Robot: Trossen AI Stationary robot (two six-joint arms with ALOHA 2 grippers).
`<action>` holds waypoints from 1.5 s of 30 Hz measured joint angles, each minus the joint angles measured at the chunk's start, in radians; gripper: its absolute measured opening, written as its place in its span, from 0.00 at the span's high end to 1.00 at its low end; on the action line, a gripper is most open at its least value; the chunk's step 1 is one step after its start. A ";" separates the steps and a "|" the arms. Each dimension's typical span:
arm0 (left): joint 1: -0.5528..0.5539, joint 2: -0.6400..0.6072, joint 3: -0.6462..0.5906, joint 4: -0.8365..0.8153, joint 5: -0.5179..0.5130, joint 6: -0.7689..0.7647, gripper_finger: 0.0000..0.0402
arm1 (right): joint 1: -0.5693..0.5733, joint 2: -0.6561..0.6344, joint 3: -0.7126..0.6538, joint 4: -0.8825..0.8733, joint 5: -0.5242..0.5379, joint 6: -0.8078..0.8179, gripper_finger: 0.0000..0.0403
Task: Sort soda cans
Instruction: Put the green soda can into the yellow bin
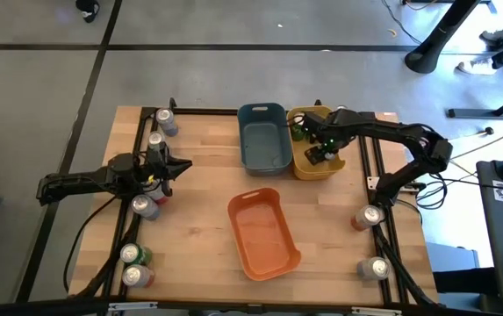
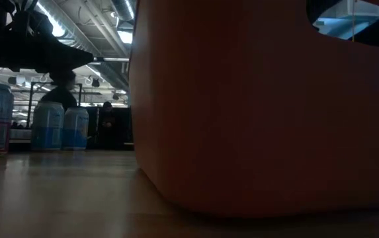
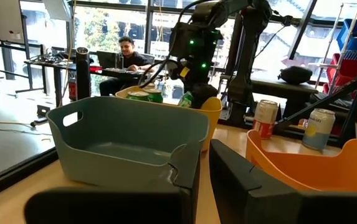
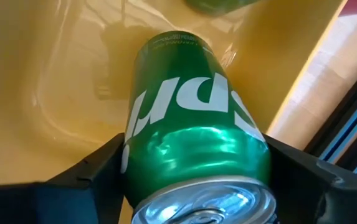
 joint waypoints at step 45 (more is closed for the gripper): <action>0.001 0.056 0.143 -0.099 -0.026 -0.049 0.24 | 0.316 -0.267 0.313 -0.193 0.265 0.124 0.09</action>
